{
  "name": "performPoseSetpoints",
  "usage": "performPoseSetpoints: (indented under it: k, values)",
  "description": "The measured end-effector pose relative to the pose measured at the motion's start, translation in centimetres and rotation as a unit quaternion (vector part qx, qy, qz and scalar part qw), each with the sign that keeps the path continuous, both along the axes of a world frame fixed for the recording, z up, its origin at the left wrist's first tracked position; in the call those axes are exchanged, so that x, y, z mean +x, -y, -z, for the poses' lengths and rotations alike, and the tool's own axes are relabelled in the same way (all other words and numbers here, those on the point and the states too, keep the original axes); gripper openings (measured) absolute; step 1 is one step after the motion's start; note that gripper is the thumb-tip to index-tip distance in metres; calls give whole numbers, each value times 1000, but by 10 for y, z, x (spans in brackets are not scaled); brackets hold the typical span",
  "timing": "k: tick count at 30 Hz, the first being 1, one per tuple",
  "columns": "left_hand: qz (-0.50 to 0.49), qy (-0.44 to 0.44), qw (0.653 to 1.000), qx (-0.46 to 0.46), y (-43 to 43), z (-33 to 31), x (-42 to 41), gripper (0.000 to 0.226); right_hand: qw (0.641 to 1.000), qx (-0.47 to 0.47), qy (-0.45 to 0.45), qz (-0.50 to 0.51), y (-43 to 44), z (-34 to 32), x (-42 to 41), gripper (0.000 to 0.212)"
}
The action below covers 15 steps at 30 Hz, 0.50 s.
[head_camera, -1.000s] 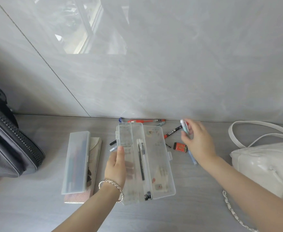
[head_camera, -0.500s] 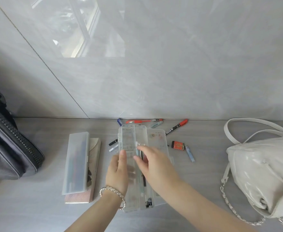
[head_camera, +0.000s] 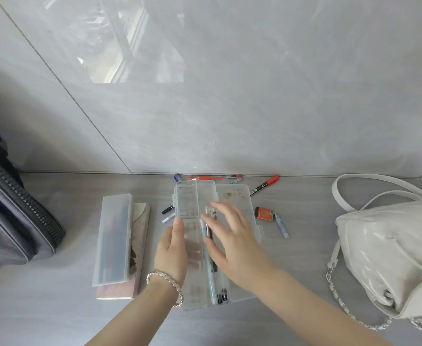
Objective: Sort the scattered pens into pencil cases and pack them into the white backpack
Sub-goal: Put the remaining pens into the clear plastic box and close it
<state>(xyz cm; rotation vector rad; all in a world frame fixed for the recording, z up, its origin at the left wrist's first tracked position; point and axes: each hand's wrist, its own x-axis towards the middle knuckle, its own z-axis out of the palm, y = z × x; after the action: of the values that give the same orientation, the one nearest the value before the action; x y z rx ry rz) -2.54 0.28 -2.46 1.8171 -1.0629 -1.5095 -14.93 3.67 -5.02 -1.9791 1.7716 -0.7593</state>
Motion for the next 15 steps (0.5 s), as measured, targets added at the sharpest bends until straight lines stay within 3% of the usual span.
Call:
performPoseSetpoints:
  k: [3, 6, 8, 11, 13, 15]
  values:
    - [-4, 6, 1000, 2, 3, -2, -1, 43, 995, -22, 94, 34, 5, -2, -9, 45]
    - [-8, 16, 1000, -17, 11, -2, 2, 44, 975, -54, 120, 181, 26, 17, -41, 27]
    - [-17, 21, 999, -20, 15, -1, 4, 42, 968, 42, 67, 237, 37, 37, -66, 34]
    - [-29, 10, 999, -22, 16, -3, 6, 38, 946, 233, -108, 197, 37, 64, -88, 42]
    - [-30, 11, 999, -25, 16, -4, 7, 39, 939, 252, -178, 151, 36, 68, -90, 41]
    - [-30, 23, 998, -42, 14, -7, 8, 32, 950, 213, -160, 161, 38, 62, -86, 41]
